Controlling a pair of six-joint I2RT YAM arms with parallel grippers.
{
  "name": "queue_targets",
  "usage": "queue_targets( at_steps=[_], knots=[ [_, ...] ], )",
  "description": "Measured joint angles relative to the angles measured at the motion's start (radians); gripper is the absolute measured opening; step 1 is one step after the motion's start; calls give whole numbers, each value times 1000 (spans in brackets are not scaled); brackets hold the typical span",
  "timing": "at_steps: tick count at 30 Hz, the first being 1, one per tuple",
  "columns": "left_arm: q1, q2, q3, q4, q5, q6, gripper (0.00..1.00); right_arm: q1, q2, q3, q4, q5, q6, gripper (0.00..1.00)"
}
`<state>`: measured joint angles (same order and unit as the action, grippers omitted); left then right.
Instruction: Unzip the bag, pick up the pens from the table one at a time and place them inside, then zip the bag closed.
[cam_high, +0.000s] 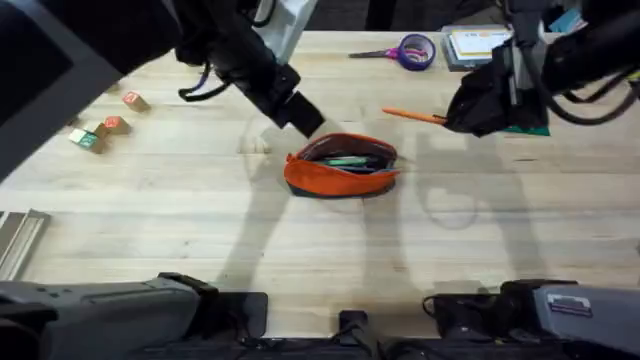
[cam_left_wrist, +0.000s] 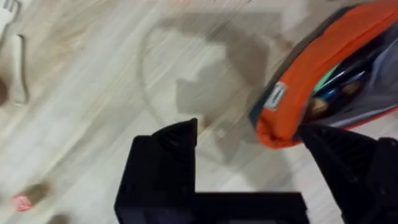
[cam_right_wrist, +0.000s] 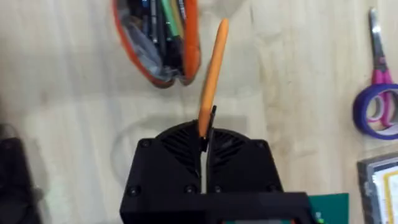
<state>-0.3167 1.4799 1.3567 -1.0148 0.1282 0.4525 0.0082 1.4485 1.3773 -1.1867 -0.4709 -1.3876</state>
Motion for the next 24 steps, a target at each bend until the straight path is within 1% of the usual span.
queue_targets(
  at_steps=[5,9,12,15,18,20,24],
  knots=[
    [31,0,0,-30,-3,199,993,18,-22,0,-59,1,0,33],
    [55,0,0,-60,-1,357,993,71,-22,0,-84,3,0,33],
    [98,0,0,-73,23,461,993,112,-22,0,-102,27,0,33],
    [163,0,0,-74,89,549,993,147,-22,0,-112,52,0,33],
    [232,0,0,-74,174,619,993,166,-22,0,-112,65,0,33],
    [280,0,0,-75,244,665,993,175,-21,0,-112,68,0,33],
    [349,0,0,-104,371,746,993,188,-7,0,-110,68,0,33]
  ],
)
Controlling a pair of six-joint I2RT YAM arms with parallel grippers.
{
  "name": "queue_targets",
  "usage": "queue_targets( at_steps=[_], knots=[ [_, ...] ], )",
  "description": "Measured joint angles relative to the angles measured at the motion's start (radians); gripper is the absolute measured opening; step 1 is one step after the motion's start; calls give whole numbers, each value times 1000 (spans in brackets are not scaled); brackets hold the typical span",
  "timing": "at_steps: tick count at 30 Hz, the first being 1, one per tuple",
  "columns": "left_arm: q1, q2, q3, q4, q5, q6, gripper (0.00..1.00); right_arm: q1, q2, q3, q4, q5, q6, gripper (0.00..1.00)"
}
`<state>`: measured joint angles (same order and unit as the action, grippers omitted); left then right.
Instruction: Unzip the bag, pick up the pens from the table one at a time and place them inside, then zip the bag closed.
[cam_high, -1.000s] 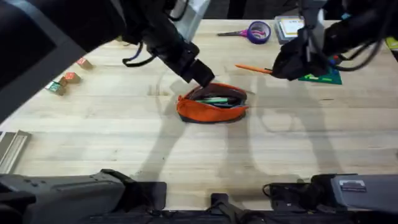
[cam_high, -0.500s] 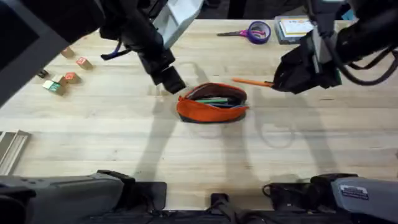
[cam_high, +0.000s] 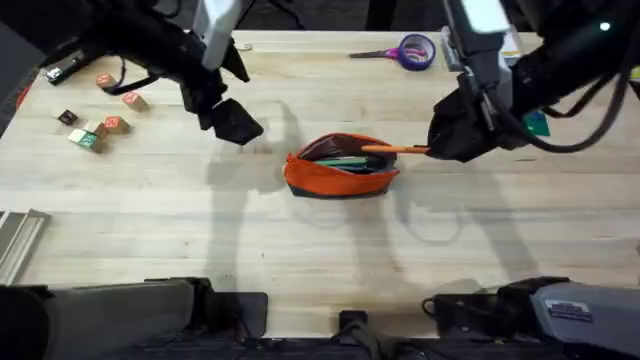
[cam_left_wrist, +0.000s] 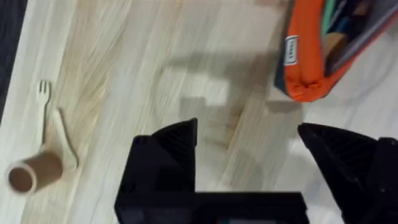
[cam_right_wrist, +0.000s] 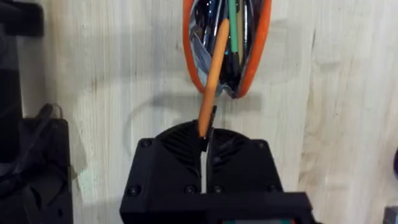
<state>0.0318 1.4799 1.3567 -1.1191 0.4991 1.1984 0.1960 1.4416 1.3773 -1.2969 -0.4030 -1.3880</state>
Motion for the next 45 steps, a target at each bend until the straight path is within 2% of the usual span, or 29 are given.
queue_targets(
  at_steps=[3,6,13,24,27,37,38,42,43,45],
  knots=[
    [28,0,0,-37,82,58,993,16,28,0,10,1,1,33],
    [39,0,0,-84,132,113,993,40,59,0,40,4,7,33],
    [39,0,0,-160,177,231,993,101,141,0,131,7,62,33],
    [39,0,0,-160,186,255,993,212,262,0,299,6,157,33],
    [39,0,0,-160,186,258,993,269,314,0,364,6,200,33],
    [39,0,0,-160,186,261,993,290,384,0,391,-1,243,39],
    [39,0,0,-160,186,261,993,290,385,0,386,-1,256,369],
    [39,0,0,-151,186,261,993,291,390,0,380,-1,258,929],
    [39,0,0,-146,186,261,993,291,390,0,378,-2,259,981],
    [39,0,0,-145,186,261,993,292,391,0,378,-2,259,995]
  ],
)
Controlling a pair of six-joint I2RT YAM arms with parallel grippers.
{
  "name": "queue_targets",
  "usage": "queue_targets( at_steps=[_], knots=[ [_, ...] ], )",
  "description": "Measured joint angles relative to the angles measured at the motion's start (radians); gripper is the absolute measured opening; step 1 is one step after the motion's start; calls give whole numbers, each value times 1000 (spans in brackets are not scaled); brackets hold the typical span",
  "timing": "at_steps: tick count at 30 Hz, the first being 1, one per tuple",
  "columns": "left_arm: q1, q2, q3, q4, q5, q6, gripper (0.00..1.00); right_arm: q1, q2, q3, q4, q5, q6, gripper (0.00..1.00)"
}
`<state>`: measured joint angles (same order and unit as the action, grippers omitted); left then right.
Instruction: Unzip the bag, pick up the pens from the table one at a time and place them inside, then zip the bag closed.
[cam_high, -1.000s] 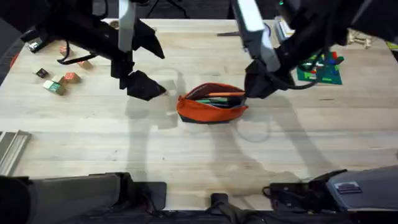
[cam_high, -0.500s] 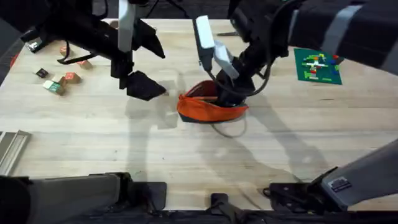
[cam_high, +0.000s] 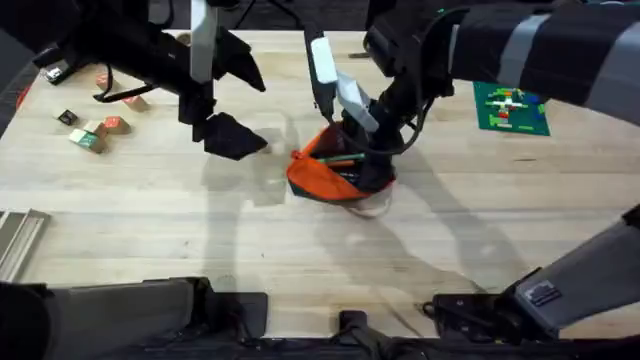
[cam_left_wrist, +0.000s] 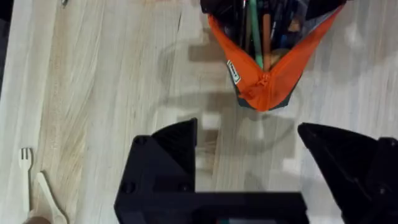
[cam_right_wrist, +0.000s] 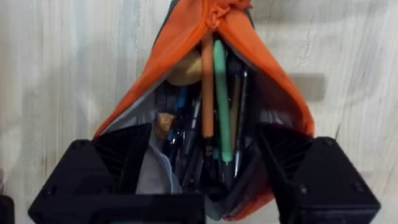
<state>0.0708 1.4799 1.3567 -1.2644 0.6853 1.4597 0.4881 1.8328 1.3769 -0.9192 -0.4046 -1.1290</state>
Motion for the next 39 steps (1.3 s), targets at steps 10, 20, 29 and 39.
queue_targets(
  at_steps=[10,20,29,39],
  knots=[
    [0,0,0,-27,-54,0,993,0,-8,0,-73,0,-1,998],
    [49,0,0,-59,19,49,993,0,-55,78,-294,1,0,998],
    [240,0,0,-236,62,304,993,0,-124,207,-340,2,12,998],
    [293,0,-26,-192,61,344,992,32,-136,292,-326,124,154,998]
  ],
)
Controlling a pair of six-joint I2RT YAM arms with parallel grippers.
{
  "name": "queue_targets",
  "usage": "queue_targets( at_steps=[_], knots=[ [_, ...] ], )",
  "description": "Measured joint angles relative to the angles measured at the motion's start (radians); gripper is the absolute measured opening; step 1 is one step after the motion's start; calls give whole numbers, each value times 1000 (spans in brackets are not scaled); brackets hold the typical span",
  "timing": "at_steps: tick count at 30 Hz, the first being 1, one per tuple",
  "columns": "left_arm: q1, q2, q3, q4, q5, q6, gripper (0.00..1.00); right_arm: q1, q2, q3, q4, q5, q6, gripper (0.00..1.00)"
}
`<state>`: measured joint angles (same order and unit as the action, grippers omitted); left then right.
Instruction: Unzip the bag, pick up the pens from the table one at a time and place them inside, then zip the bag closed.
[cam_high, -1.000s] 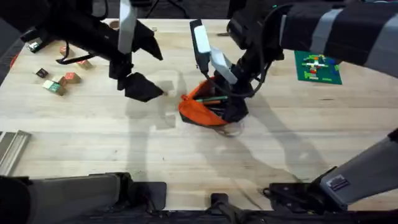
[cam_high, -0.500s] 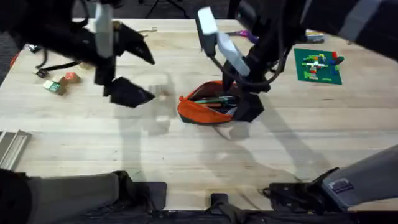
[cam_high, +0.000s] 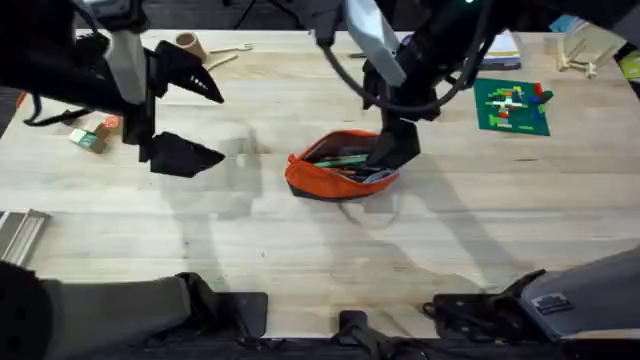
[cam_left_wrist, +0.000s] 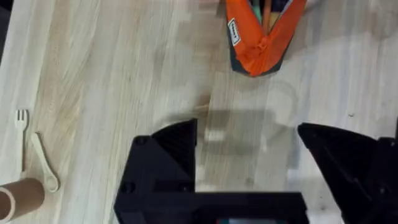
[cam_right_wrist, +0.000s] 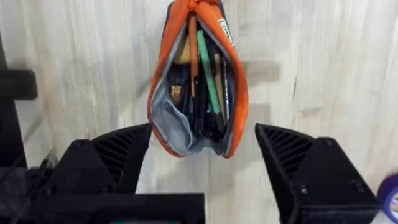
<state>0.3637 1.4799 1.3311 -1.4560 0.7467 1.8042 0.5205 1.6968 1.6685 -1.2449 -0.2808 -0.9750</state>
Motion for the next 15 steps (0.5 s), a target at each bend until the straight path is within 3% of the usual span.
queue_targets(
  at_steps=[15],
  knots=[
    [0,0,-209,242,-6,22,993,163,0,53,26,69,139,998]
  ],
)
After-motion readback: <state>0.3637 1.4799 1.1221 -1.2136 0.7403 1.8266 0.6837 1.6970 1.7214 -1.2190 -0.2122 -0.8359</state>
